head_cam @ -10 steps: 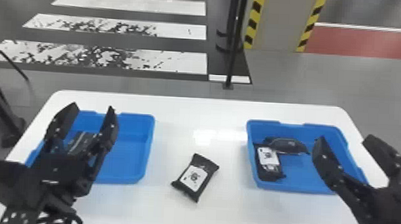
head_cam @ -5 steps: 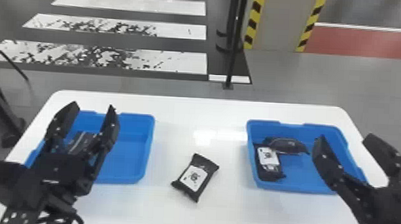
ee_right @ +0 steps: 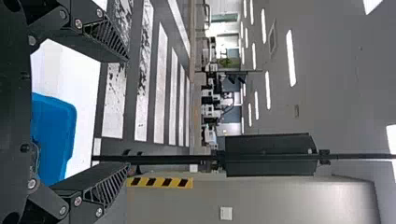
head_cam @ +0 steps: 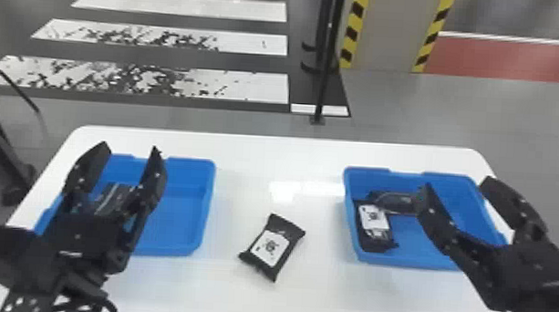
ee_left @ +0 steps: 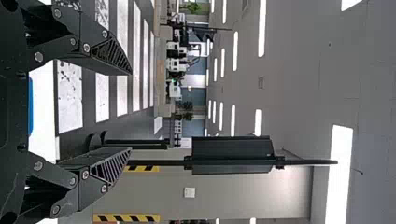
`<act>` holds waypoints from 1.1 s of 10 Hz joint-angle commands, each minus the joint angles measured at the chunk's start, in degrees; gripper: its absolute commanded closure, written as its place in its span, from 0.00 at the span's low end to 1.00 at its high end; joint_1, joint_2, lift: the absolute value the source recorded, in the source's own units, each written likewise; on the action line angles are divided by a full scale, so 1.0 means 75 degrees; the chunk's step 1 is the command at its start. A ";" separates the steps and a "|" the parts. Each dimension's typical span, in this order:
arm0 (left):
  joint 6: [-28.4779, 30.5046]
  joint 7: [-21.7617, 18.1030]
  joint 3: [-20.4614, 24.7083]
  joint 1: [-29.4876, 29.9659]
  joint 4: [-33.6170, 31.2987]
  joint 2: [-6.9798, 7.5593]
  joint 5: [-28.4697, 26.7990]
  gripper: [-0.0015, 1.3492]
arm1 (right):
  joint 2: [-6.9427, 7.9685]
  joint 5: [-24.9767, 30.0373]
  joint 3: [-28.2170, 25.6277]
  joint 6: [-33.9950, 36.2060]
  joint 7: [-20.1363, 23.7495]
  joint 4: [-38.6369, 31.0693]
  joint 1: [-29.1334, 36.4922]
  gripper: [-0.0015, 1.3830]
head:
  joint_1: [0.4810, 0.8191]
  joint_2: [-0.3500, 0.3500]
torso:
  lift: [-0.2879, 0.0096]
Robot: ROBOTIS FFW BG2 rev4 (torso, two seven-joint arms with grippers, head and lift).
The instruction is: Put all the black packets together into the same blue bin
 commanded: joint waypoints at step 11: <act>0.0012 0.0000 -0.0091 -0.0055 0.0074 -0.0002 0.0065 0.37 | -0.0887 0.0296 0.3746 0.3713 0.1583 0.4002 -0.4790 0.17 | 0.63 0.75 | 0.60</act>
